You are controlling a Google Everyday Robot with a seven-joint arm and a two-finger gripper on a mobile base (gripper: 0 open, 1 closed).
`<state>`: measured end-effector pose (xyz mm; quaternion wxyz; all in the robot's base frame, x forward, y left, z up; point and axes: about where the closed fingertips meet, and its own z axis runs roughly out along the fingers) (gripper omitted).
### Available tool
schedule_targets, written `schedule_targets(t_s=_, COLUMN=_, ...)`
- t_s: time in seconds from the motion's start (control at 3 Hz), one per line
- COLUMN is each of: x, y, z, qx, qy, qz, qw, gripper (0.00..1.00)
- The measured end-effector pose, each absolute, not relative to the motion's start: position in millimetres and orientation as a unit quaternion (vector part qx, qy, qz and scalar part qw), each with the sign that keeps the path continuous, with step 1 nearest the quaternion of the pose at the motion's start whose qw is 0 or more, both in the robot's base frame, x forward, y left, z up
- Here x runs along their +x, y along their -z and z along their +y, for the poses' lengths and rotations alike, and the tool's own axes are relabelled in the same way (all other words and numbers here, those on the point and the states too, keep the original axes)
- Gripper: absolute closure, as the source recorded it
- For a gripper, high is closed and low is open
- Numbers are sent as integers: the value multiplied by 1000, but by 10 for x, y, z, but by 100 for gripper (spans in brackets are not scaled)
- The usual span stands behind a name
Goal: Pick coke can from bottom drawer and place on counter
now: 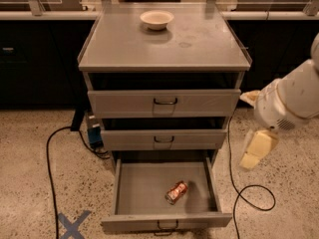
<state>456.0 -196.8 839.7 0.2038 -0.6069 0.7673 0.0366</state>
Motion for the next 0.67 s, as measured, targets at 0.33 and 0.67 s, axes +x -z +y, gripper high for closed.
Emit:
schedule_targets(t_s=0.33, x=4649, y=-7717, z=-1992, qx=-596, qy=-48, qz=777, qw=198, gripper=0)
schedule_targets(t_s=0.67, x=4735, y=-7188, z=-1994, qx=-584, qy=-53, qz=786, qw=196, gripper=0)
